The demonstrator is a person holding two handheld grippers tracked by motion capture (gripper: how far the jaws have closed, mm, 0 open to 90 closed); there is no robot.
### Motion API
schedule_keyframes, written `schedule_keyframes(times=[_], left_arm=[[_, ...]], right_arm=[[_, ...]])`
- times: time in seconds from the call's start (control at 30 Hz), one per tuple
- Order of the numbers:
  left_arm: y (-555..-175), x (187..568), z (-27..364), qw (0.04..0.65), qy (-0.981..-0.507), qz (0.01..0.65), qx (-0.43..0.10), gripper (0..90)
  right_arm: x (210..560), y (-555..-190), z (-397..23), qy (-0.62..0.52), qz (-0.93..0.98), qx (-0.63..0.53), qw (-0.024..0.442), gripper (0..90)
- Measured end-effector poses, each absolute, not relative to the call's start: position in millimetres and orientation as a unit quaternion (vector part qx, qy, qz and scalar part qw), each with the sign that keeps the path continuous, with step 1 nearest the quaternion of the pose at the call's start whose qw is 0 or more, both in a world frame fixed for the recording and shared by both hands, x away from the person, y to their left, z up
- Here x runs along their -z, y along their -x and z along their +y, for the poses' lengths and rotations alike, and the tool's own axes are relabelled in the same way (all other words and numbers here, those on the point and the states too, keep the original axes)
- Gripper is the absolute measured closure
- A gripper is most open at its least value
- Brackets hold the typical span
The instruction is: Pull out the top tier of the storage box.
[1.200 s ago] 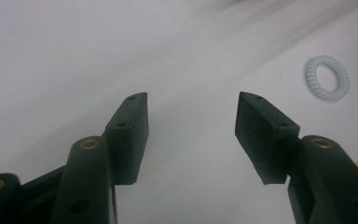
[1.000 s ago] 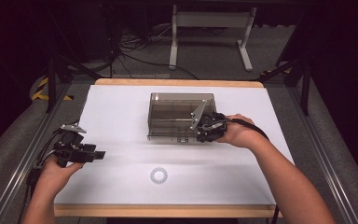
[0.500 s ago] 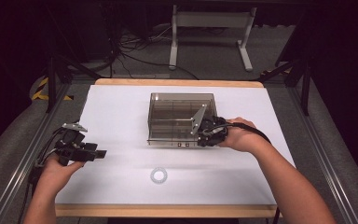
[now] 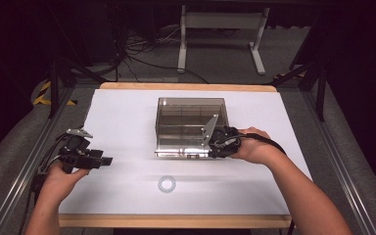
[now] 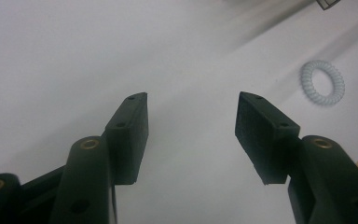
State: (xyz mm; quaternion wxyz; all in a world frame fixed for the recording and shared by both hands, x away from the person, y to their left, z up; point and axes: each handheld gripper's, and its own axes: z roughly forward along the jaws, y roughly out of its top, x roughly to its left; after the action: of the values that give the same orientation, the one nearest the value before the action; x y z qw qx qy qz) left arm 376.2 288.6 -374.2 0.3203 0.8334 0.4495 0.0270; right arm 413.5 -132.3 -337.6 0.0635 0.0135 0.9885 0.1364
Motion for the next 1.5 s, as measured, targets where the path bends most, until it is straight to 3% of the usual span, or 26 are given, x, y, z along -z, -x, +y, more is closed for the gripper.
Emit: schedule_keyframes(times=[1.0,1.5], left_arm=[[-376,373,288,0.321,-0.834,0.449,-0.026,44.9],[-380,372,284,0.322,-0.836,0.443,-0.025,44.6]], right_arm=[[343,-408,-131,-0.010,0.989,-0.130,0.065,87.2],[324,-394,-137,-0.034,0.973,-0.214,0.076,75.3]])
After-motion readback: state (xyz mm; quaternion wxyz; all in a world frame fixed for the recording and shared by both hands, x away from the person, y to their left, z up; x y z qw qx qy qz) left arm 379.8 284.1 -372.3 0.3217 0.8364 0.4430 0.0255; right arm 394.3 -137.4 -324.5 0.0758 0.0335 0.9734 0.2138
